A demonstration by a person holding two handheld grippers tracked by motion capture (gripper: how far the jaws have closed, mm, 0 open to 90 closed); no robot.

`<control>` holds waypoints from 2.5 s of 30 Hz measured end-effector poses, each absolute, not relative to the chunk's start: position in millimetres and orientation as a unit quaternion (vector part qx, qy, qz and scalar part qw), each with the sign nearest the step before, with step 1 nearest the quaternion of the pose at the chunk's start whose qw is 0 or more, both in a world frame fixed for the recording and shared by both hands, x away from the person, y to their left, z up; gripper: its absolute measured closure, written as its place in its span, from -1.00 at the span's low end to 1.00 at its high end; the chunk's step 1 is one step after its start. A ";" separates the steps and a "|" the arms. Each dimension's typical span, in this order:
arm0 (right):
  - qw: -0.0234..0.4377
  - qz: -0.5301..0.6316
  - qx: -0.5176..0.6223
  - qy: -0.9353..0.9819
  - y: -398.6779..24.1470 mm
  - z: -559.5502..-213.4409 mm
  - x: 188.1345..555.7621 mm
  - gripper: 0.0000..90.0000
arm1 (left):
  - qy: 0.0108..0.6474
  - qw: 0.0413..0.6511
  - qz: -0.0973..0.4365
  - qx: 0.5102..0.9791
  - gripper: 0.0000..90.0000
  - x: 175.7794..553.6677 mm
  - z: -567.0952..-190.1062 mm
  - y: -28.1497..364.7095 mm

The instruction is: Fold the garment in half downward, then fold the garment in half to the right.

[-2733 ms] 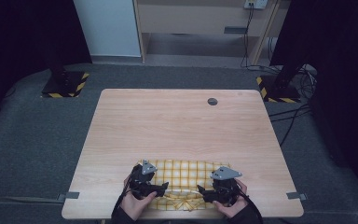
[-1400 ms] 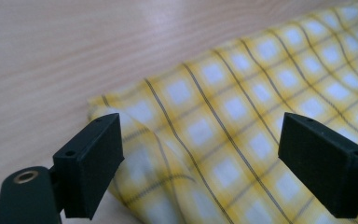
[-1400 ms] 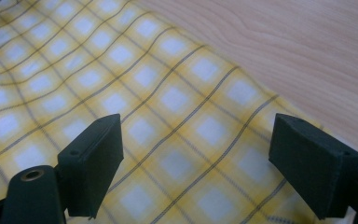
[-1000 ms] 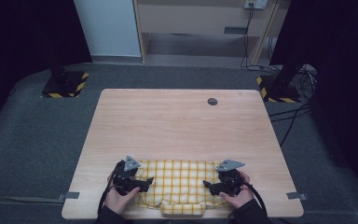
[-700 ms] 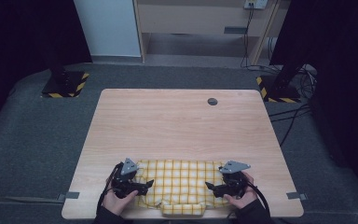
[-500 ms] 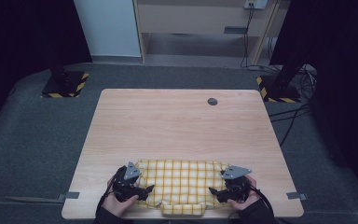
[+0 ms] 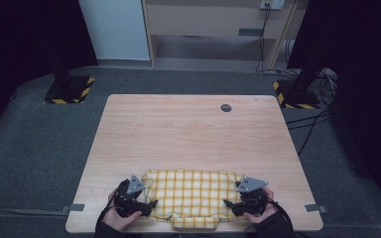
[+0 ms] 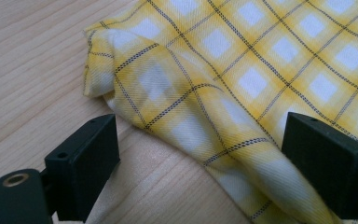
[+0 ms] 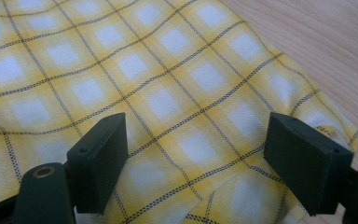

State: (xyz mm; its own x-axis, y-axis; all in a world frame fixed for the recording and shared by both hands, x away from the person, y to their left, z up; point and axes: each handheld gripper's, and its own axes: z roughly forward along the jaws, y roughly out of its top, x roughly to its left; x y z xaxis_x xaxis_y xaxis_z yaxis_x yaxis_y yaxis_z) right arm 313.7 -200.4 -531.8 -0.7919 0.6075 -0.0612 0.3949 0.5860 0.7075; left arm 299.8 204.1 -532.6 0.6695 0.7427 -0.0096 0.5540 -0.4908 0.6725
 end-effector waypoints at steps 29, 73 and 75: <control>0.164 0.433 0.328 0.823 -191.7 -509.4 320.8 -0.70 | 0.455 0.421 0.152 0.770 -0.80 303.7 -517.1 228.8; 0.178 0.431 0.337 0.818 -185.4 -500.9 316.2 -0.73 | 0.474 0.404 0.142 0.769 -0.75 319.7 -508.2 227.4; 0.172 0.432 0.334 0.820 -183.3 -498.0 315.2 -0.71 | 0.477 0.404 0.128 0.770 -0.75 325.8 -508.6 227.7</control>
State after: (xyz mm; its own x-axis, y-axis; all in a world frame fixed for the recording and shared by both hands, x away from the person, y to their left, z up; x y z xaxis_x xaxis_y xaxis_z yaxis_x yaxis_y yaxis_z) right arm 315.2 -183.3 -498.0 -0.7178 0.6962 0.0064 0.3983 0.4031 0.8239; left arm 325.8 227.7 -508.6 0.5124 0.8379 -0.1882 0.6304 -0.2182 0.7450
